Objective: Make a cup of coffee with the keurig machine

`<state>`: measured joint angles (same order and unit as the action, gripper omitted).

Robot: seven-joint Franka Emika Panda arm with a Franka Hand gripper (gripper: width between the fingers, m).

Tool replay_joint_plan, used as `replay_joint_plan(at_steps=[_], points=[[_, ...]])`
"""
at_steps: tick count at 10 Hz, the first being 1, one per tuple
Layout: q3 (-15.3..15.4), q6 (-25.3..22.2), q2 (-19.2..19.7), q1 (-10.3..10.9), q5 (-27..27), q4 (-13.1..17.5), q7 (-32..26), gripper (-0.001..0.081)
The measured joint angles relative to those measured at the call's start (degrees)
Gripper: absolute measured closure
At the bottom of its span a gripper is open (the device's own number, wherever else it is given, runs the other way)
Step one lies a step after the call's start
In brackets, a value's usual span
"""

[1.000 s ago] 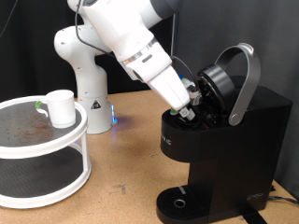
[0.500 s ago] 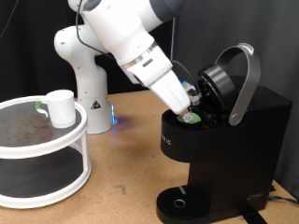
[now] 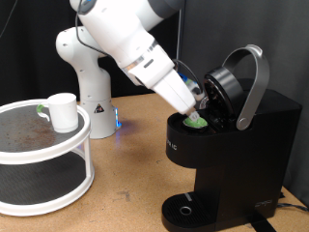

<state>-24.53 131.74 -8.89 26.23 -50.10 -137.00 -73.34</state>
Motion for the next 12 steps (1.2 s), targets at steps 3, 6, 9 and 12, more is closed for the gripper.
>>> replay_joint_plan(at_steps=[3,6,9,12], points=[[-2.5,-5.1,-4.6,-1.3,-0.7,-0.3,-1.5,-0.0002],[-2.7,-6.5,-5.2,-1.3,-2.5,-0.2,-1.5,-0.0002],[-3.1,-7.5,-9.4,-1.3,-5.8,1.3,-0.7,-0.0002],[-3.1,-7.9,-11.8,-1.3,-7.1,4.7,2.7,-0.0002]])
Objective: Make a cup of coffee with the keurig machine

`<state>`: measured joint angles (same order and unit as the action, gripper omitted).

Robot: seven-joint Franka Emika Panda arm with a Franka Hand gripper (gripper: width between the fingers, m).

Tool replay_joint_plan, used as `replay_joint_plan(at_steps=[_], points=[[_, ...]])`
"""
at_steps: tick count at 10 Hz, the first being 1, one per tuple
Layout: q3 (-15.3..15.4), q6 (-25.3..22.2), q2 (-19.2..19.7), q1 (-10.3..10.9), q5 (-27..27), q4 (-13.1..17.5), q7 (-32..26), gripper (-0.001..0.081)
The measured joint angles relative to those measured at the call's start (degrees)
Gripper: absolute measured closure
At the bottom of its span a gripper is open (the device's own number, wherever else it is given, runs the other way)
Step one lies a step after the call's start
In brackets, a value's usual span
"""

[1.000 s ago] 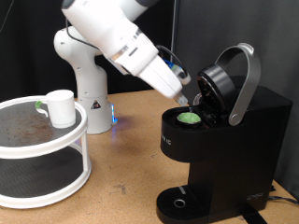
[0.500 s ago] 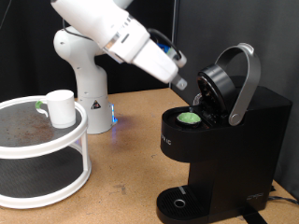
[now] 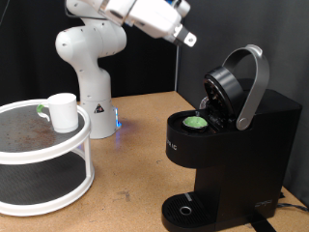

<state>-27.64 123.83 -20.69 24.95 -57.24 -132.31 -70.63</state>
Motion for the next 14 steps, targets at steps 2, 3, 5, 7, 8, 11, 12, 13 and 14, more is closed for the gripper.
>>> replay_joint_plan(at_steps=[2,3,5,7,8,11,12,13,14], points=[[-0.1,-0.7,-0.1,0.0,0.1,0.7,1.2,-0.0002],[-0.1,-0.7,-0.1,0.3,-1.2,0.7,0.6,-0.0002],[1.1,-0.6,-0.2,1.6,-3.4,1.5,0.2,-0.0002],[4.0,1.1,-0.1,2.7,-3.8,2.4,1.8,-0.0002],[5.6,2.0,0.1,3.1,-3.8,2.8,3.3,-0.0002],[10.0,5.2,1.6,3.7,-2.0,4.5,9.5,-0.0002],[9.7,4.9,1.6,3.7,-2.4,4.4,9.1,-0.0002],[9.7,4.8,1.6,3.8,-3.6,4.3,9.0,-0.0002],[10.1,4.8,1.8,4.0,-3.9,4.5,9.8,-0.0002]])
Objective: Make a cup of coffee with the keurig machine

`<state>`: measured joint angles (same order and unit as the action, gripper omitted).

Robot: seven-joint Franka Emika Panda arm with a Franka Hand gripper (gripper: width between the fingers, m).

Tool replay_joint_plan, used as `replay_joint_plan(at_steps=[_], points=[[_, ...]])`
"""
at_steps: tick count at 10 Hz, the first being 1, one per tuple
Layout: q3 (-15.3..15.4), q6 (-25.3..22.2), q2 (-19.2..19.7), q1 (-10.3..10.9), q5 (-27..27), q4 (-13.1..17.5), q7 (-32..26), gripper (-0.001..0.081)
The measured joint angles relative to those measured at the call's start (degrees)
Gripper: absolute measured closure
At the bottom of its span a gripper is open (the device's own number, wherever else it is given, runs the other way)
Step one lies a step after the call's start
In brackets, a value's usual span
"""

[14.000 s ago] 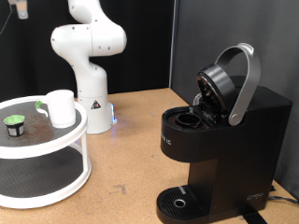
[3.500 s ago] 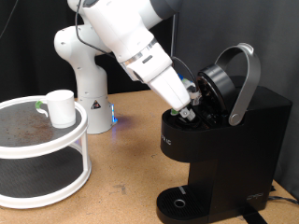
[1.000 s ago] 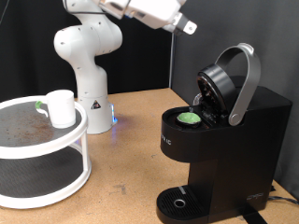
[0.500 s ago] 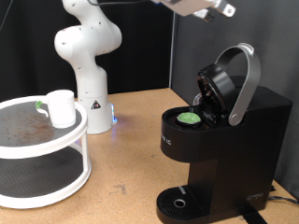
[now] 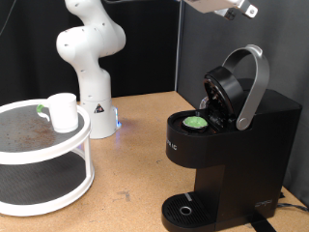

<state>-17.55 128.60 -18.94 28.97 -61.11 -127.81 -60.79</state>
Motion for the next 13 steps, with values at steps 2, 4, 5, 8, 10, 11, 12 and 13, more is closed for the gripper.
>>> replay_joint_plan(at_steps=[2,4,5,8,10,11,12,13], points=[[2.2,0.6,1.6,0.5,0.8,1.3,3.5,-0.0002],[5.1,3.2,4.2,1.0,1.4,2.4,5.1,-0.0002],[6.2,4.5,5.5,1.5,1.1,3.0,5.1,-0.0002],[7.9,5.6,8.0,2.5,0.0,4.3,4.6,-0.0002],[7.9,5.3,8.1,2.5,-0.1,4.3,4.3,-0.0002],[7.8,5.3,8.1,2.5,0.2,4.3,4.2,0.001],[7.8,5.3,8.2,2.3,1.1,3.9,4.4,0.001],[7.6,5.3,8.3,2.1,2.2,3.5,4.7,0.018]])
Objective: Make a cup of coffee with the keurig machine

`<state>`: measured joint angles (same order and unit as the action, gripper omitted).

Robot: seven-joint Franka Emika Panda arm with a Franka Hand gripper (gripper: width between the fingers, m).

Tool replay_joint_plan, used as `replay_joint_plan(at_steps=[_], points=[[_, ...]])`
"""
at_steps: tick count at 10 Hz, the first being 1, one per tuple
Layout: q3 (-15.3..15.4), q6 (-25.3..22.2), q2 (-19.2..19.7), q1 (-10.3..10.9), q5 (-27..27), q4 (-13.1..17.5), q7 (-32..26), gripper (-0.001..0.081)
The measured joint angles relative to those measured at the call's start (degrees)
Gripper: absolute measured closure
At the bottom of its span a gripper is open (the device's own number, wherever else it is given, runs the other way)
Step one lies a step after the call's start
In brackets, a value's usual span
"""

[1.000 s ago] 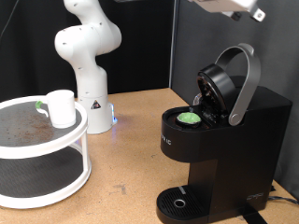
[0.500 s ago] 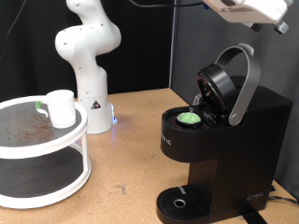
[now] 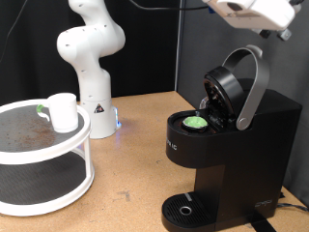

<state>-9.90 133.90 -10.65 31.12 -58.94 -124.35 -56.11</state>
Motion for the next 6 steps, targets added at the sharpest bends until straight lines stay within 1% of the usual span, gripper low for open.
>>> replay_joint_plan(at_steps=[1,2,3,4,5,6], points=[[-0.1,0.0,0.2,-0.2,0.9,-0.5,0.2,0.018],[-0.2,0.0,0.5,-0.6,1.4,-1.0,0.2,0.0379],[-0.4,0.0,0.6,-0.9,1.6,-1.5,0.2,0.0515],[-0.6,0.0,0.6,-1.2,1.6,-2.0,-0.2,0.0515],[-0.8,0.0,0.5,-1.4,1.5,-2.0,-0.8,0.0712],[-1.1,-0.1,0.5,-1.5,1.5,-2.0,-1.1,0.0776]])
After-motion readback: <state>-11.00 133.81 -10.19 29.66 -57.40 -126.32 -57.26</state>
